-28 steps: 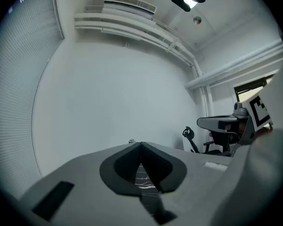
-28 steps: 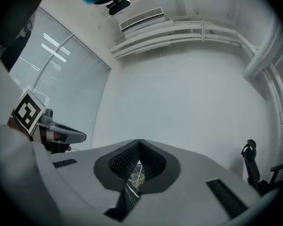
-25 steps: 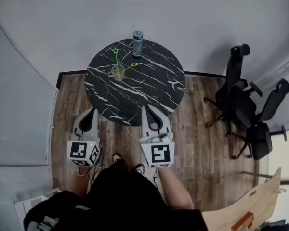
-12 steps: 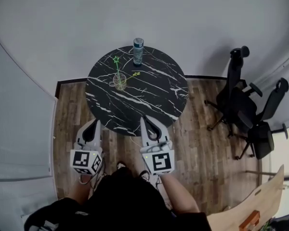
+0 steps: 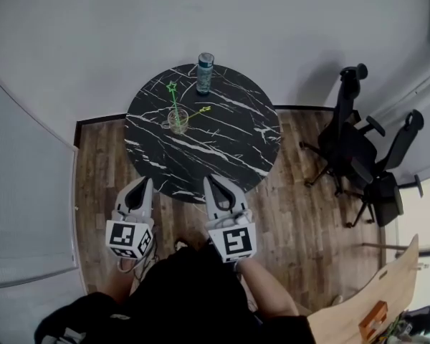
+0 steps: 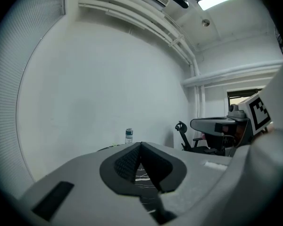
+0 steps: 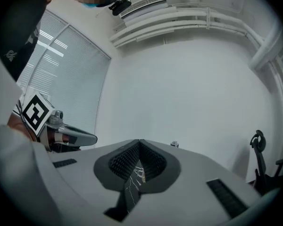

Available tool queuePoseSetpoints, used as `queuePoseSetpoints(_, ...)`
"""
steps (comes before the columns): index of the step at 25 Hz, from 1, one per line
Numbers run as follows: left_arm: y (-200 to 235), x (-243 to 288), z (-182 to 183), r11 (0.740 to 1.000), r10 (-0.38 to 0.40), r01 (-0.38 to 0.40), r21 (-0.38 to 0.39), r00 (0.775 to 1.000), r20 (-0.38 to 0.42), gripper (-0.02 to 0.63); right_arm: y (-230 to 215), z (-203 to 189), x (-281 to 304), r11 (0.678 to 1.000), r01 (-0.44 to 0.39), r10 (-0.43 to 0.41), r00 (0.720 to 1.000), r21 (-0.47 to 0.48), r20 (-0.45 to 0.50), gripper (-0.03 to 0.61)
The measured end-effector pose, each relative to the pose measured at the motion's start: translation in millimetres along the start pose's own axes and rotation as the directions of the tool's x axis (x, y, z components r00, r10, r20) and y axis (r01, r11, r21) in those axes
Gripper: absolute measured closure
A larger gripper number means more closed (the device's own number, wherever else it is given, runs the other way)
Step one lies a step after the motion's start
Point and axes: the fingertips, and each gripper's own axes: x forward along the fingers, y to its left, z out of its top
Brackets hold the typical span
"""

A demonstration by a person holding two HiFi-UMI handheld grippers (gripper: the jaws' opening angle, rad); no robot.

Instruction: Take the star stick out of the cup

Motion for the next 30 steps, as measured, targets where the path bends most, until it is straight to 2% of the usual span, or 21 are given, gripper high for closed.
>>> queuePoseSetpoints(8,13,36,-10,1.000,-0.005,0.004,-0.026,1.000,-0.018,0.615,-14,-19,31,1.000,-0.013,0.014,0.999,0.018,-0.036,0.583)
queuePoseSetpoints(20,33,131,-8,0.999,0.043,-0.043,-0.005,0.995,-0.088,0.615,-82,-43,110,0.994,-0.094,0.097,0.993,0.056,-0.062,0.583)
queuePoseSetpoints(30,35,188,-34,0.996,0.090,-0.092,-0.004,0.979,-0.184,0.615,-119,-105,154,0.980,-0.168,0.184,0.971,0.112,-0.154,0.583)
